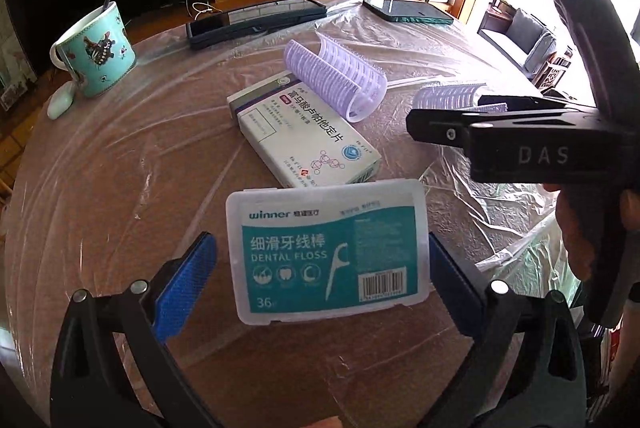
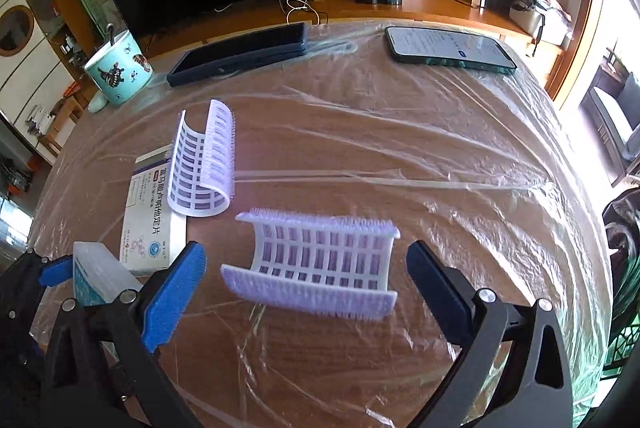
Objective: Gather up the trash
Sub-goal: 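Grasp the teal dental floss box with the left tool while the right tool grasps a lavender hair roller, then carry the floss box and lavender roller over the black bin with both tools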
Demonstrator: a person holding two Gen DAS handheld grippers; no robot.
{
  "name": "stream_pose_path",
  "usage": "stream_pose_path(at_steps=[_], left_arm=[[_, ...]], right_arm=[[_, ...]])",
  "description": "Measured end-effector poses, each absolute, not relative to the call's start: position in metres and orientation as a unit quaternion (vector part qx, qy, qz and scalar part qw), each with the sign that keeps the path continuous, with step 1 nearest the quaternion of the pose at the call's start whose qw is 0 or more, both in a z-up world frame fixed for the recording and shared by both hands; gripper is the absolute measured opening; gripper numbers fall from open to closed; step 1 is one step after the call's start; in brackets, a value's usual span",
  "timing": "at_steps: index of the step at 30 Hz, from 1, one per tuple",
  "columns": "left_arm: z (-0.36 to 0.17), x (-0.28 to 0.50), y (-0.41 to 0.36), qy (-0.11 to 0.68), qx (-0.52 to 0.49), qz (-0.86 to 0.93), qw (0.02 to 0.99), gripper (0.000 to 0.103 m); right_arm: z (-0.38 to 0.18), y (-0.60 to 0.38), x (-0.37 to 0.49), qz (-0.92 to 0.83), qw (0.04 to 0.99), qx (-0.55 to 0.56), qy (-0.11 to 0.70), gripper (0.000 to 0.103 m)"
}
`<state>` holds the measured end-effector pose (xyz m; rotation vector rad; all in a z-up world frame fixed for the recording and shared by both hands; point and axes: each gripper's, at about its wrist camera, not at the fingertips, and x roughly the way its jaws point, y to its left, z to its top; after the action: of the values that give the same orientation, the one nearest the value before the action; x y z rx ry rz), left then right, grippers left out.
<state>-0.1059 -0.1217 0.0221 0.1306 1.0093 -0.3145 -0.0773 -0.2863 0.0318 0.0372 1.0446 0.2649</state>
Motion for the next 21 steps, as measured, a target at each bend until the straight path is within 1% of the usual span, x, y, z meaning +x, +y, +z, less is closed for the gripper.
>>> stream_pose_path(at_steps=[10, 11, 12, 14, 17, 18, 19, 20, 21], left_arm=[[0.0209, -0.1056, -0.1275, 0.476, 0.082, -0.154, 0.862, 0.101], [0.0206, -0.1055, -0.1274, 0.476, 0.082, -0.154, 0.862, 0.1], [0.0201, -0.1052, -0.1273, 0.478, 0.081, -0.155, 0.861, 0.097], [0.0192, -0.1046, -0.1271, 0.481, 0.08, -0.157, 0.859, 0.094], [0.0188, -0.1053, -0.1278, 0.477, 0.087, -0.155, 0.861, 0.089], [0.0193, -0.1059, -0.1281, 0.476, 0.088, -0.156, 0.861, 0.087], [0.0193, -0.1067, -0.1281, 0.475, 0.088, -0.155, 0.862, 0.086], [0.0194, -0.1075, -0.1283, 0.473, 0.088, -0.155, 0.863, 0.086], [0.0194, -0.1083, -0.1279, 0.472, 0.088, -0.155, 0.864, 0.086]], right_arm=[[0.0281, -0.2763, -0.0739, 0.115, 0.861, -0.017, 0.495, 0.099], [0.0278, -0.2766, -0.0735, 0.115, 0.861, -0.017, 0.494, 0.097], [0.0273, -0.2768, -0.0734, 0.116, 0.861, -0.017, 0.495, 0.095], [0.0268, -0.2769, -0.0735, 0.116, 0.862, -0.018, 0.494, 0.092], [0.0274, -0.2758, -0.0744, 0.111, 0.864, -0.031, 0.49, 0.085], [0.0276, -0.2758, -0.075, 0.112, 0.864, -0.033, 0.489, 0.082], [0.028, -0.2761, -0.0757, 0.113, 0.865, -0.034, 0.488, 0.081], [0.0285, -0.2761, -0.0763, 0.112, 0.866, -0.037, 0.486, 0.076], [0.0289, -0.2763, -0.0768, 0.111, 0.867, -0.039, 0.485, 0.075]])
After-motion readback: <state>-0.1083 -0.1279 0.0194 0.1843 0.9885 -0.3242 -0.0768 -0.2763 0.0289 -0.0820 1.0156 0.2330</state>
